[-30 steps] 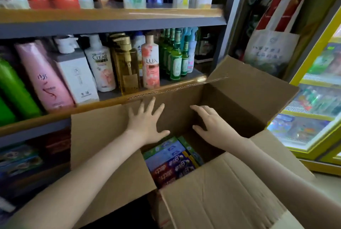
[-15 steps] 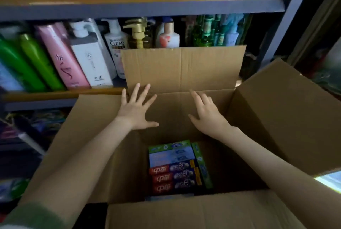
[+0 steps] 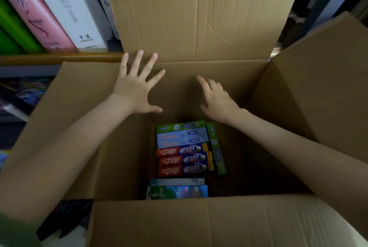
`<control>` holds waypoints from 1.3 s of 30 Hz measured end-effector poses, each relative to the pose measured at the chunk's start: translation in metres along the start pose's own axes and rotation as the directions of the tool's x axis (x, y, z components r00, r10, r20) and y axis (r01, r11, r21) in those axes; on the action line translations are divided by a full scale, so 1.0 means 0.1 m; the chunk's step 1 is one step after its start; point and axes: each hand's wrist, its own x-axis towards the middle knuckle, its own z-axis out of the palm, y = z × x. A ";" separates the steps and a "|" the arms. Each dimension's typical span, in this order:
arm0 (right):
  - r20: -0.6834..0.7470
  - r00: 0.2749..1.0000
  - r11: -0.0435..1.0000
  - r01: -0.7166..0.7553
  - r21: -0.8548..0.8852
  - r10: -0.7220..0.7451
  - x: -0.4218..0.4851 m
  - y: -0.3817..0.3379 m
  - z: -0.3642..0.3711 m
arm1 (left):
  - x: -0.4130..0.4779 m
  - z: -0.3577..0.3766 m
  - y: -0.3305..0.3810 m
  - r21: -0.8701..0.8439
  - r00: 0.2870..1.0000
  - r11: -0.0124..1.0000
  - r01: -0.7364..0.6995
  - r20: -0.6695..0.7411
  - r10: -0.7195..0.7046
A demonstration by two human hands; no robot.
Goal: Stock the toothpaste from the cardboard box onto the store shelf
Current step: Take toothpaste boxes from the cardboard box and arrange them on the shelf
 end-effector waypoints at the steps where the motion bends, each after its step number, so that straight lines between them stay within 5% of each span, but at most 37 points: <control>1: 0.017 1.000 1.000 -0.008 -0.003 0.008 0.03 0.01 0.02 | -0.01 0.00 0.03 0.043 1.000 0.999 -0.019 -0.003 0.019; 10: 0.118 0.990 0.997 -0.077 0.007 0.076 0.19 0.02 0.32 | 0.04 0.05 0.04 0.174 0.995 0.980 -0.099 0.006 0.100; 25: 0.015 1.000 1.000 -0.001 -0.021 0.001 0.22 -0.02 0.55 | 0.07 0.12 0.04 0.029 0.995 0.995 -0.090 0.035 0.089; 29: 0.227 0.973 0.998 0.055 -0.043 -0.044 0.10 -0.01 0.80 | 0.07 0.11 0.03 0.045 0.994 0.994 -0.100 0.046 0.098; 33: 0.442 0.888 0.938 0.250 -0.241 -0.123 0.22 0.17 1.19 | 0.08 0.12 0.03 0.056 0.994 0.993 -0.101 0.054 0.098; 39: 0.645 0.748 0.879 0.404 -0.255 -0.157 0.57 0.35 1.61 | 0.09 0.12 0.03 0.058 0.992 0.992 -0.112 0.066 0.108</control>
